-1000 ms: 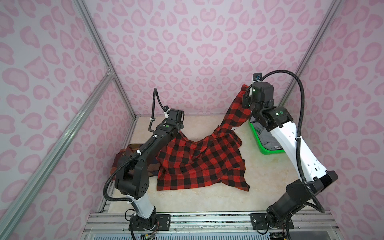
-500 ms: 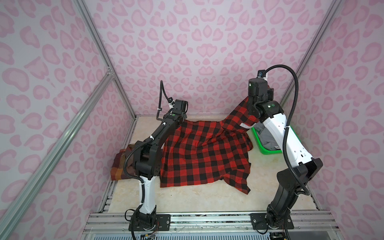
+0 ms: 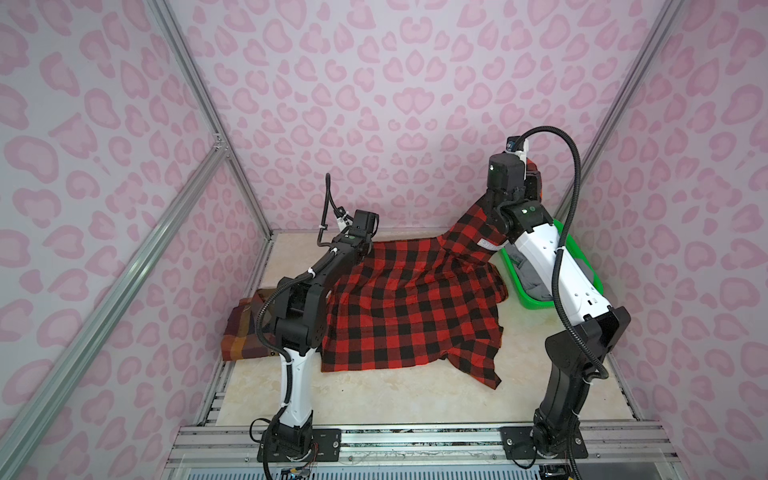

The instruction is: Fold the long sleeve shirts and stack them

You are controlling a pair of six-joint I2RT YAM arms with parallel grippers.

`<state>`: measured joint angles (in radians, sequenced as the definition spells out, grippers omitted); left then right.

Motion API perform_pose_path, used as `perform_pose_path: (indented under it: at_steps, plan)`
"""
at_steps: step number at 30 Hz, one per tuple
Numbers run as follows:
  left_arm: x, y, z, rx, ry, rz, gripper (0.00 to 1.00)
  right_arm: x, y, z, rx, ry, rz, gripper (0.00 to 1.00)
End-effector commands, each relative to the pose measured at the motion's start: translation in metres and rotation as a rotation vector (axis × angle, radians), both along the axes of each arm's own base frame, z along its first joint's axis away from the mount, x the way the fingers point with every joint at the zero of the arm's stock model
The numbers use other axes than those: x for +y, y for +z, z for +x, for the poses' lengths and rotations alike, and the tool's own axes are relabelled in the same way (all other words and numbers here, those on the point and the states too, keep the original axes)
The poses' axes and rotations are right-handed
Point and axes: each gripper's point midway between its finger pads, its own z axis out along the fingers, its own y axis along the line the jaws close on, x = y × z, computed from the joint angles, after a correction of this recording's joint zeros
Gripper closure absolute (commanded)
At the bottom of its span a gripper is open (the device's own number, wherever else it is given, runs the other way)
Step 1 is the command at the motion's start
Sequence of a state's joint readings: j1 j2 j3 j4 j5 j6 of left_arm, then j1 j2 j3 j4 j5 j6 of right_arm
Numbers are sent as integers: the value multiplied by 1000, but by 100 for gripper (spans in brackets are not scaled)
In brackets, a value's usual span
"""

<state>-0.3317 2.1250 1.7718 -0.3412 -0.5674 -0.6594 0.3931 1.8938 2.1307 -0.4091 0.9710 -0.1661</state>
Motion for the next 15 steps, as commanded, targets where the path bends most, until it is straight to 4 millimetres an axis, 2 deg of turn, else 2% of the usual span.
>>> perform_pose_path:
  at_steps: [1, 4, 7, 9, 12, 15]
  plan:
    - [22, 33, -3, -124, 103, 9, 96, 12, -17, 9, 18, 33, 0, 100]
    - [37, 36, -7, -140, 139, 26, 96, 11, -21, 16, 29, 40, 3, 100]
    - [43, 40, -11, -160, 152, 31, 96, 22, -23, 22, 31, 65, -6, 100]
    - [43, 35, -12, -161, 149, 24, 96, 37, -31, 32, 47, 106, -29, 100]
    - [40, 25, -20, -147, 148, 25, 96, 52, -39, 36, 70, 92, -90, 100]
    - [40, 13, -33, -143, 154, 25, 96, 56, -53, 35, 90, 94, -115, 100]
